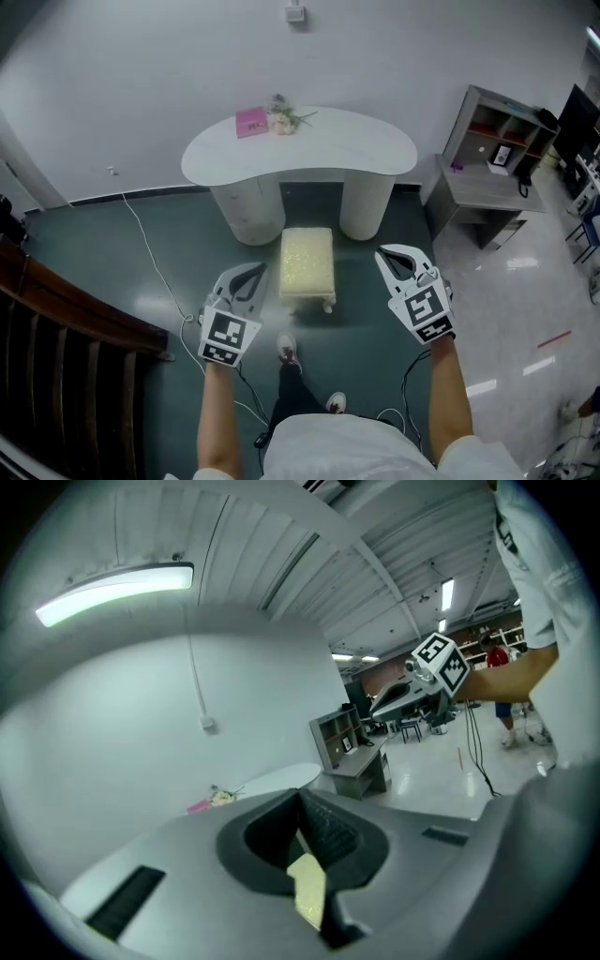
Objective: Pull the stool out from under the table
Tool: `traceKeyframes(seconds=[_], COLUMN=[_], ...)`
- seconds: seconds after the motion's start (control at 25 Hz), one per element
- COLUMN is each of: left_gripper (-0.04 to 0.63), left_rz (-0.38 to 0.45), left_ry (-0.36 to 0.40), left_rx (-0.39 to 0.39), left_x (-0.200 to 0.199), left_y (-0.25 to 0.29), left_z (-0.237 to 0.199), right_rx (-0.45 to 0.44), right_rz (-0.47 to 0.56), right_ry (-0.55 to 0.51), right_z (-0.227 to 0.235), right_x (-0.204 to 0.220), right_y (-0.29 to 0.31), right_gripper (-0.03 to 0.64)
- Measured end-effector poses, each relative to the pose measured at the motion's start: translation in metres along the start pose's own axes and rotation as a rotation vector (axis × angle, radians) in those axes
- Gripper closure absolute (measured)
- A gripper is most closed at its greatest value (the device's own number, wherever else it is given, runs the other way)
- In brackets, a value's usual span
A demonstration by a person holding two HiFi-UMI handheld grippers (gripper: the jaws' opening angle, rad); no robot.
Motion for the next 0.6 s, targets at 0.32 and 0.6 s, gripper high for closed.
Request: traceKeyframes(seconds=[0.32,0.6], left_gripper=[0.575,0.575], left_rz=[0.080,0.107], left_ry=[0.057,0.086], left_rx=[-0.038,-0.068], left_x=[-0.052,-0.071], left_y=[-0.043,-0.068], left_z=[0.012,0.026], right_rx=[0.022,0.013], right_rz=[0.104,0.136], right_ry=[-0.012,-0.032], right_z=[0.003,0.000], right_x=[-0.027,-0.035], right_y=[-0.049,-0.073], right_gripper=[0.601,0.601])
Point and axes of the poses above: the fingertips, and each gripper's own axes: y forward along the fingers, z to its right, x out of its underside, the point moved 5 cm from there along -y, backward along the fingers, and after that the axes turned 15 degrees about -z, right-handed, at the moved point
